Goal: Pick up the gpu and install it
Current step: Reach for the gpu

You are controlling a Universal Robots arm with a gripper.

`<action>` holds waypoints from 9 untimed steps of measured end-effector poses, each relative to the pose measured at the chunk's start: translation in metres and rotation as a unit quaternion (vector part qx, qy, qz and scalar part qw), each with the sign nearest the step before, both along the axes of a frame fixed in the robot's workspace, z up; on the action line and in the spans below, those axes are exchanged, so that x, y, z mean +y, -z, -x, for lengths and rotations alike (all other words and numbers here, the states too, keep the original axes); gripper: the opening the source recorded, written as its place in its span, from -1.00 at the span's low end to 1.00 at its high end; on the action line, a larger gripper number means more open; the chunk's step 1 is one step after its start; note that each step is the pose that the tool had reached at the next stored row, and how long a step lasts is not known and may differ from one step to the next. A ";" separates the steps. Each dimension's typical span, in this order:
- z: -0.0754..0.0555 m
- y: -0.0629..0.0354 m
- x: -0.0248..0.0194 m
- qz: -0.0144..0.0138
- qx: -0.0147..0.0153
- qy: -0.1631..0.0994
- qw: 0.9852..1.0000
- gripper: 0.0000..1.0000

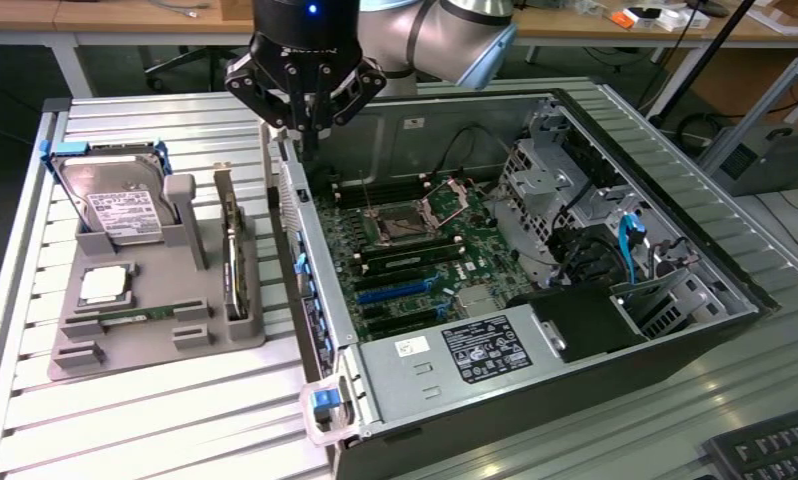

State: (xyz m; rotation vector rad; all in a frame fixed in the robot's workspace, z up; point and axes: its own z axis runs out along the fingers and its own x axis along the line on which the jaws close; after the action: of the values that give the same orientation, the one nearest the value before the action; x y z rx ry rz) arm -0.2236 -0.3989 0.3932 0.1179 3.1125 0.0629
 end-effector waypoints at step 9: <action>0.002 0.0000 0.0000 0.000 0.000 0.000 1.000 -0.79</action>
State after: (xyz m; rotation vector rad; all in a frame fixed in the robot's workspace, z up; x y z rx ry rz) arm -0.2259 -0.3989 0.3932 0.1181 3.1124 0.0625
